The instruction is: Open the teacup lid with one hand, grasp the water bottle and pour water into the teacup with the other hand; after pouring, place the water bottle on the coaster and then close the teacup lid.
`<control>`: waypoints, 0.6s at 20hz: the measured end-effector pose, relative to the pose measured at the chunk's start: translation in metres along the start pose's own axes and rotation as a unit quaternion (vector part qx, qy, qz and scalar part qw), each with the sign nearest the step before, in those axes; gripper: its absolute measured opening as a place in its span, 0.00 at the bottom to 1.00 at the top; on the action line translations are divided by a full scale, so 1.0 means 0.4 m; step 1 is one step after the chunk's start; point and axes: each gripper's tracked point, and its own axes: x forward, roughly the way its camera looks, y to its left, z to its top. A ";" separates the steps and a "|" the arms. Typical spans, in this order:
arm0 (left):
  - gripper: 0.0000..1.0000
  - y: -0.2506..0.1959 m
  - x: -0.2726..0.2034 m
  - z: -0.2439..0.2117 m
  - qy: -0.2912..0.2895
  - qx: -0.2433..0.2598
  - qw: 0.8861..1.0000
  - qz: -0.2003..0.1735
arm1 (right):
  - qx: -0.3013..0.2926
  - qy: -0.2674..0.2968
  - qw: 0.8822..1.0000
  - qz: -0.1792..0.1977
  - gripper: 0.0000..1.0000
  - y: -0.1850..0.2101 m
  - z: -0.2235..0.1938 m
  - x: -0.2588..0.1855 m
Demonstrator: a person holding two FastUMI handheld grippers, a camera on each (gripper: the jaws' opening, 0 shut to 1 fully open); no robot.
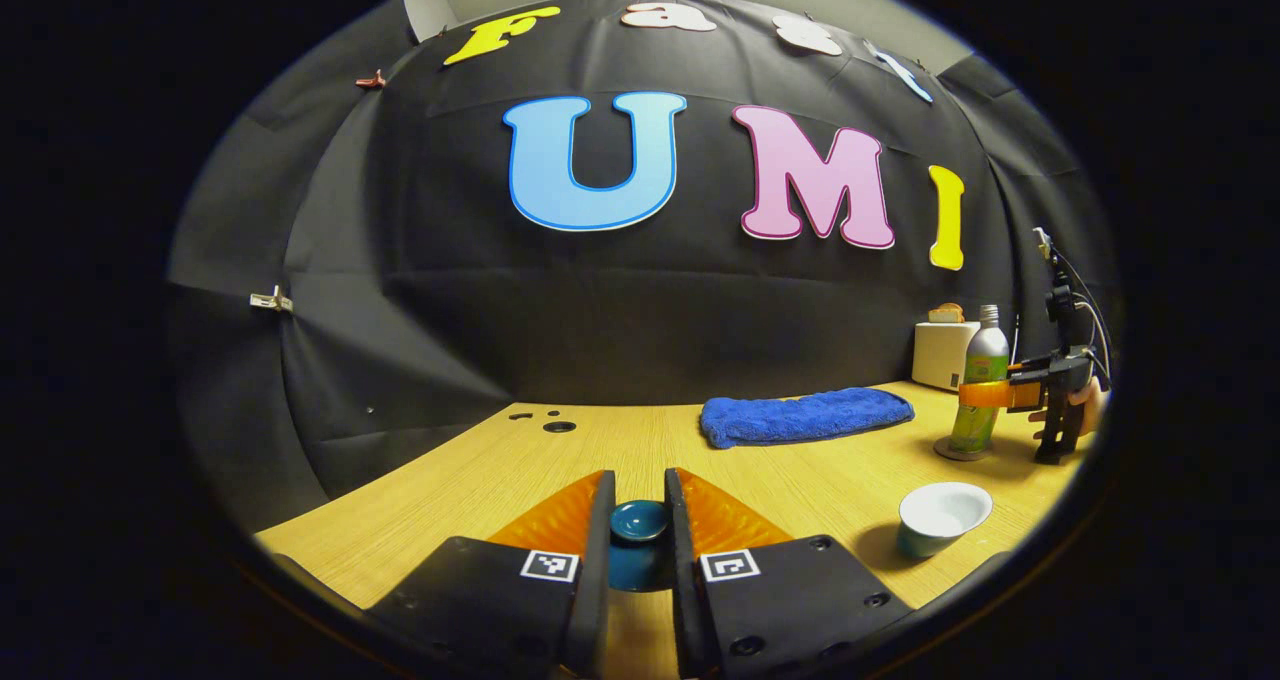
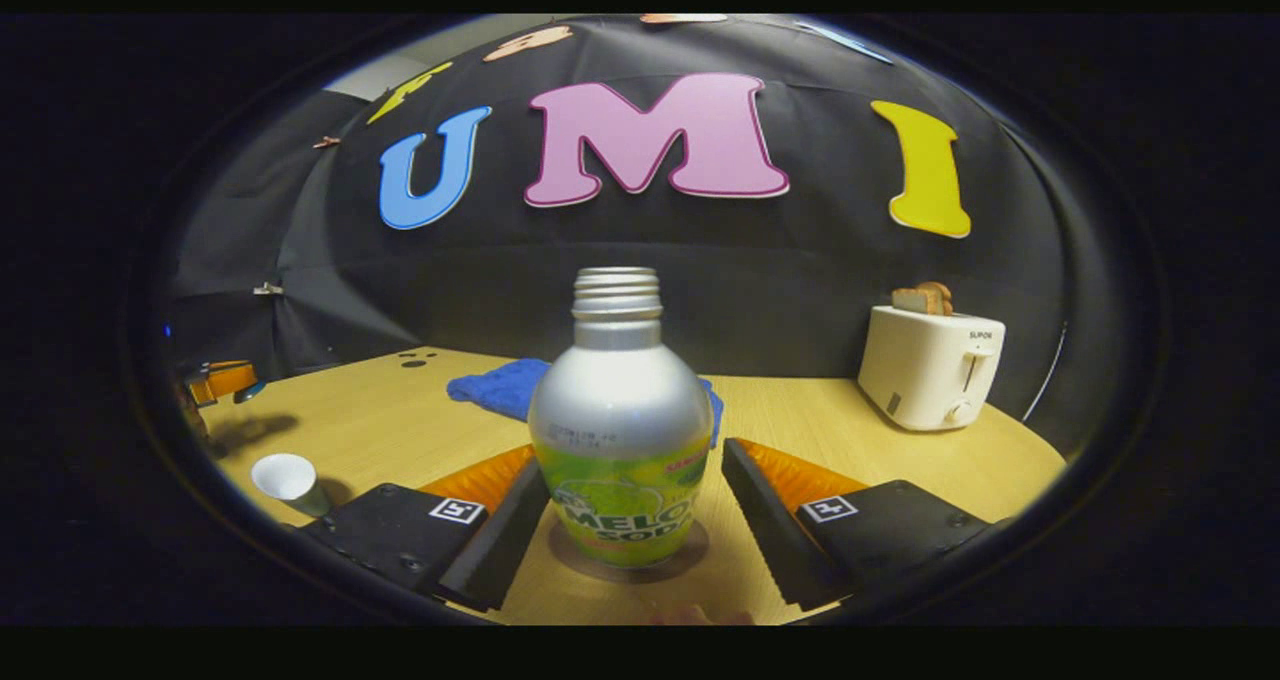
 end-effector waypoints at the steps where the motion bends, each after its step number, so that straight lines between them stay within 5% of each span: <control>1: 0.31 -0.001 0.001 -0.001 0.000 0.000 1.000 0.000 | -0.001 0.008 1.000 0.004 0.99 0.010 -0.006 -0.013; 9: 0.30 0.005 0.000 -0.001 0.000 0.000 1.000 0.004 | -0.027 0.039 0.999 -0.014 0.98 0.015 -0.039 -0.146; 12: 0.30 0.003 -0.004 -0.001 0.000 0.000 1.000 0.004 | -0.031 0.011 0.999 -0.014 0.98 0.016 -0.002 -0.220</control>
